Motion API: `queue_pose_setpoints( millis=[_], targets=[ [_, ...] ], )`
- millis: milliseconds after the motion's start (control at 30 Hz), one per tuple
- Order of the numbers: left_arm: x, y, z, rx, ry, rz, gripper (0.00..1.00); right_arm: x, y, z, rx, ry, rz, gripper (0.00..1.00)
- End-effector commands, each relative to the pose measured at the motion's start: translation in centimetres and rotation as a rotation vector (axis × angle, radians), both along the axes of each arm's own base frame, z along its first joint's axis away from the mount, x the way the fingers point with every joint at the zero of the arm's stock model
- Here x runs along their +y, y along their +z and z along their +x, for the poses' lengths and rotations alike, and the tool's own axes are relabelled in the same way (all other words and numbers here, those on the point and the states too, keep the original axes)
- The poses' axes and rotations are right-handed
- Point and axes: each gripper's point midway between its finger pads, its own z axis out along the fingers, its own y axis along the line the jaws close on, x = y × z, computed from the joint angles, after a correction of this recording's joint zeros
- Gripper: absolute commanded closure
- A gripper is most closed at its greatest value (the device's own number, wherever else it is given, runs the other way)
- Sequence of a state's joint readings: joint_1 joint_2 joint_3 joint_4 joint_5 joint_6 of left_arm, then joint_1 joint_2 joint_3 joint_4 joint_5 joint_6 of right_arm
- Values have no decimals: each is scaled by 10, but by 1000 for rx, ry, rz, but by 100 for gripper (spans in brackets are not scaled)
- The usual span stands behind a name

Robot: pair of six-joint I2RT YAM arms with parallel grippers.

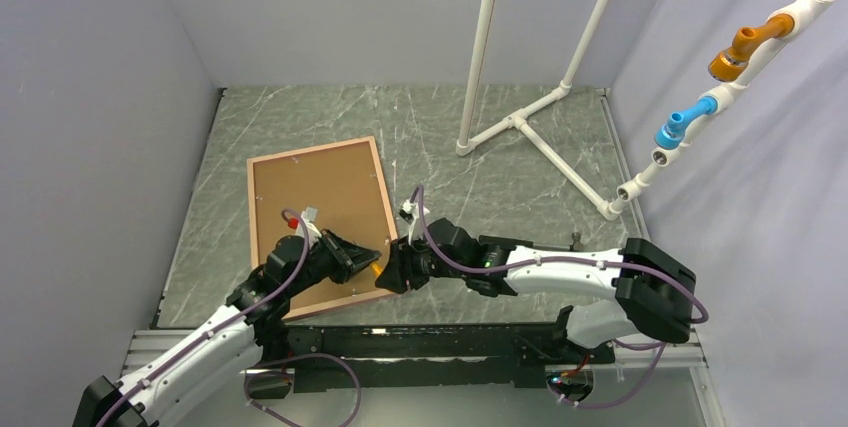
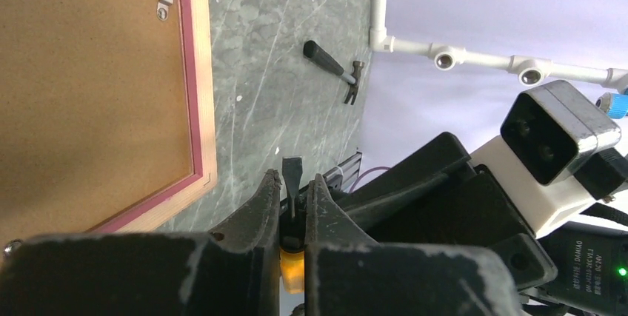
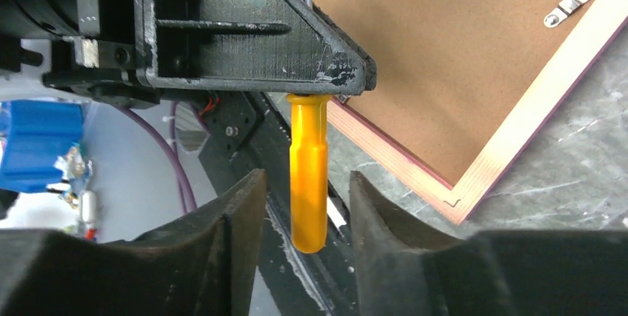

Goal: Take the photo out of the frame

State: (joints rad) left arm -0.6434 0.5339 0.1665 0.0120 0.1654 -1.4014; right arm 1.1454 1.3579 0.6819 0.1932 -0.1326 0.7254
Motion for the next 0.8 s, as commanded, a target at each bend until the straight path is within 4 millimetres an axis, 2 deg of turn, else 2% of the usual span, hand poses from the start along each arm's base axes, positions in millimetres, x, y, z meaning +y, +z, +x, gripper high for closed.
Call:
queue_pose_setpoints(
  millis=[0,233,367,433,467,500,533,567,600,667,767],
  targets=[
    [-5,19,1,-45,-27,-57,100,17,20,-1,-23,34,82,48],
    [-2,19,-1,-12,5,-97,100,22,20,-2,-49,33,96,45],
    [-1,19,-1,18,18,-137,100,26,24,-2,-98,28,101,49],
    [0,20,0,23,24,-150,100,26,31,-1,-134,26,117,58],
    [0,21,0,21,24,-153,100,25,33,1,-153,9,108,70],
    [0,21,0,22,23,-151,100,23,31,5,-159,-9,80,90],
    [0,21,0,18,20,-148,100,23,31,8,-163,-16,54,100],
    [0,22,0,6,15,-148,100,21,26,8,-163,-10,15,100],
    [1,21,0,-4,11,-139,89,20,26,12,-172,-26,-10,100],
    [6,15,1,-17,13,-81,61,12,20,23,-159,-101,-72,100],
    [23,-2,-1,-9,32,98,40,-1,15,37,-151,-189,-135,100]
  ],
)
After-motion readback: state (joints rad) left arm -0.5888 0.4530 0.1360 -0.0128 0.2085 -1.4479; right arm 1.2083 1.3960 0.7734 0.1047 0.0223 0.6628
